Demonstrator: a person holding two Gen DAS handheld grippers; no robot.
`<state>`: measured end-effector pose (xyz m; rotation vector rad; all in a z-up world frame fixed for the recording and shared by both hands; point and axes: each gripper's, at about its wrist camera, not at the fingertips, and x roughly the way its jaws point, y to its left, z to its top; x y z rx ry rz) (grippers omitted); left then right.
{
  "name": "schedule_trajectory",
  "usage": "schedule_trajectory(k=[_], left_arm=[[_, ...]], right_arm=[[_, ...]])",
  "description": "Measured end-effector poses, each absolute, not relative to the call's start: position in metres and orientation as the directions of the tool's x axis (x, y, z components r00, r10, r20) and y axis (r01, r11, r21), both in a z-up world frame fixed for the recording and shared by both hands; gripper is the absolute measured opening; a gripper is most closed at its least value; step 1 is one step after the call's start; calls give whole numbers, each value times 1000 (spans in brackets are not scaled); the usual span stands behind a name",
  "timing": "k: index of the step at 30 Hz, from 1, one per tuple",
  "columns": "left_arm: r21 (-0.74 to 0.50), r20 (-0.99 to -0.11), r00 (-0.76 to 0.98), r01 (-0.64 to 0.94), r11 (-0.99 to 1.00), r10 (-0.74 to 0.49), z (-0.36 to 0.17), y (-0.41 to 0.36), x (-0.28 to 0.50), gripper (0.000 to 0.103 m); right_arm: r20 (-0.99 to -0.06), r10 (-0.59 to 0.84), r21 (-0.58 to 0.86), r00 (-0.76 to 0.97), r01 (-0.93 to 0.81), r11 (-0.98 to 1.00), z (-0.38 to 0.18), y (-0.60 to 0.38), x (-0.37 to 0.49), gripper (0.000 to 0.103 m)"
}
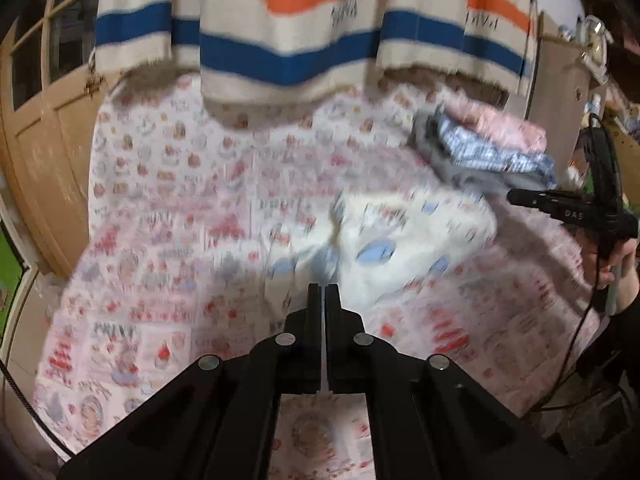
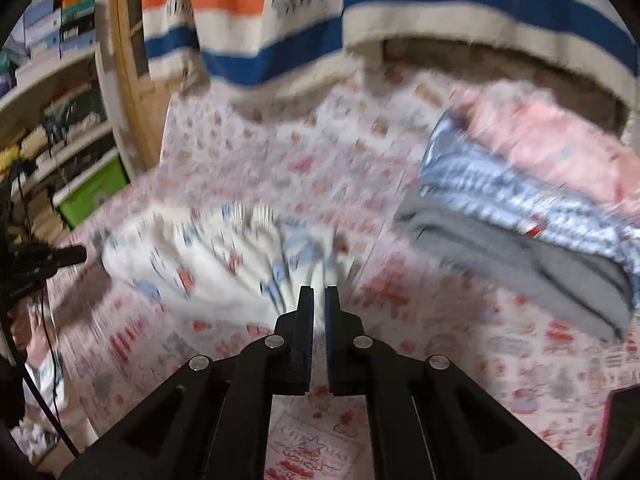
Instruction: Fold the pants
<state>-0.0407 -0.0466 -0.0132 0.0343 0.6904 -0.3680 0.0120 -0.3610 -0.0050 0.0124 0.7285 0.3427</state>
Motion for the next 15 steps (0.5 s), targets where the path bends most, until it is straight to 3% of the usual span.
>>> schedule_trajectory(k=[6, 10, 15], left_arm=[[-72, -626, 712, 355, 932, -319, 3, -84, 1, 1], [-127, -687, 651, 332, 935, -324, -15, -102, 40, 1], [-152, -747, 587, 308, 939, -313, -48, -106, 50, 1]], right_arm=[[-606, 396, 215, 690, -337, 917, 20, -331, 37, 12], [-675, 433, 281, 597, -335, 899, -3, -300, 69, 12], [-755, 336, 196, 563, -295, 935, -47, -282, 82, 12]])
